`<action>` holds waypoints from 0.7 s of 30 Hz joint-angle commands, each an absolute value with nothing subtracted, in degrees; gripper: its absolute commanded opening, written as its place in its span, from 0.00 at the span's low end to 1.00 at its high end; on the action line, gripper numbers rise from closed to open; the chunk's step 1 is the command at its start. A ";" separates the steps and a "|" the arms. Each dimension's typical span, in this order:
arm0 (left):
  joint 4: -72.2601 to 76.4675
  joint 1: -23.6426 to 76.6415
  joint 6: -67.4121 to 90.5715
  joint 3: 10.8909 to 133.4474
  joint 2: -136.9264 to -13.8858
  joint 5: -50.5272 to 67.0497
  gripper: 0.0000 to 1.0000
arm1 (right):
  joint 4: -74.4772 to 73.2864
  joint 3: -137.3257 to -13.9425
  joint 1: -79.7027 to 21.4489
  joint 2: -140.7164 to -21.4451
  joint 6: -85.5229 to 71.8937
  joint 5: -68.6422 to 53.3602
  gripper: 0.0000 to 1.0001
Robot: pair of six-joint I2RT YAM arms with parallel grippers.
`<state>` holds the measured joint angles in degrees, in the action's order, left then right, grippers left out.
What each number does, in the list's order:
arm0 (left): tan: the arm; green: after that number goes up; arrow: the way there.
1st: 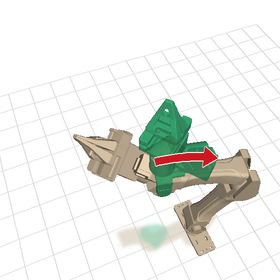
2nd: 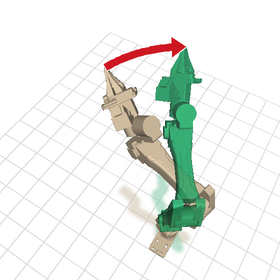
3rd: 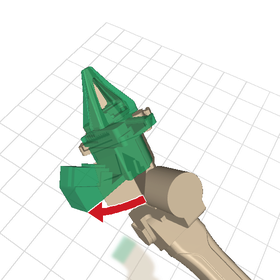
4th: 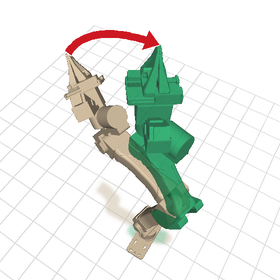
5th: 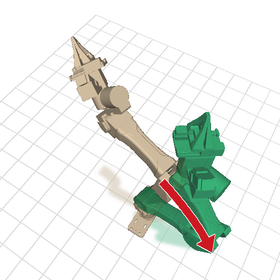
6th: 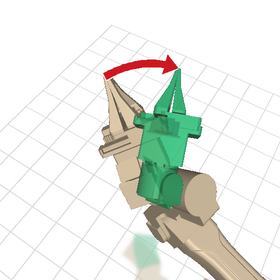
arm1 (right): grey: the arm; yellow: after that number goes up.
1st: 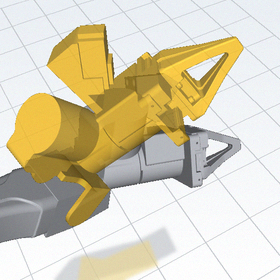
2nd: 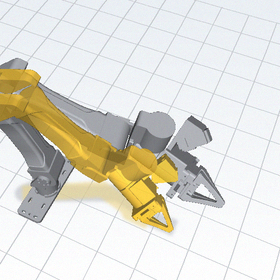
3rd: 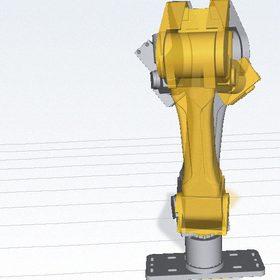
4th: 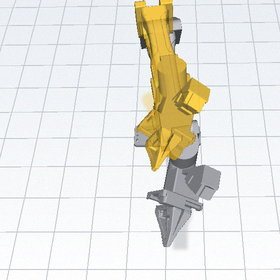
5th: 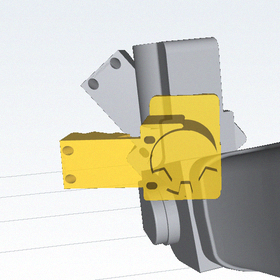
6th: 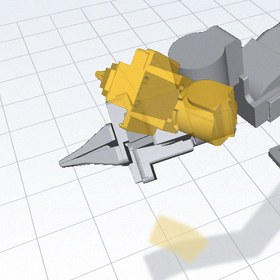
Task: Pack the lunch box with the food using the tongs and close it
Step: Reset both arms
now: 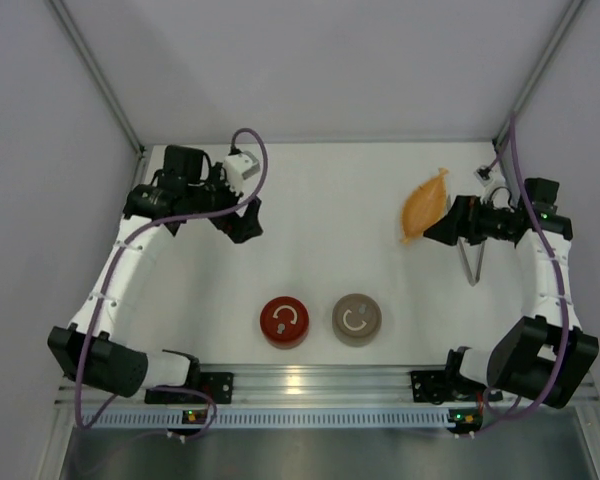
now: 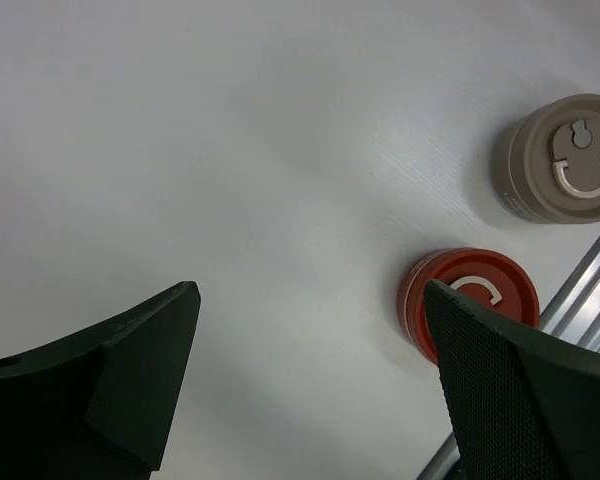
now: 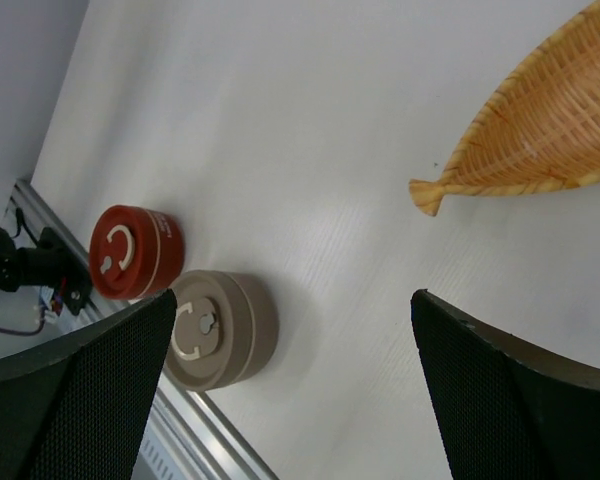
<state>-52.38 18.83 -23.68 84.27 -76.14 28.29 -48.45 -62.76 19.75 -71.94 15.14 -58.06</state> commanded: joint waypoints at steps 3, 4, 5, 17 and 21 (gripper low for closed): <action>-54.32 5.65 -11.53 81.04 -79.79 34.54 0.98 | -41.05 -63.29 20.83 -69.26 15.11 -48.44 0.99; -53.88 3.01 -10.56 80.43 -80.50 35.50 0.98 | -40.61 -62.93 20.83 -69.08 15.73 -47.47 0.99; -53.27 -3.45 -9.85 79.55 -81.20 37.42 0.98 | -40.00 -62.49 20.74 -68.91 16.43 -45.72 1.00; -38.59 -15.47 -13.62 62.69 -78.95 30.07 0.98 | -34.37 -52.56 19.07 -68.73 20.30 -32.53 0.99; -37.71 -15.47 -15.55 60.21 -76.21 27.86 0.98 | -33.49 -50.98 18.72 -68.73 20.13 -30.85 0.99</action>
<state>-43.42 -15.38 -13.02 60.99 -80.47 30.17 -38.46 -51.24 19.22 -70.17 18.74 -33.69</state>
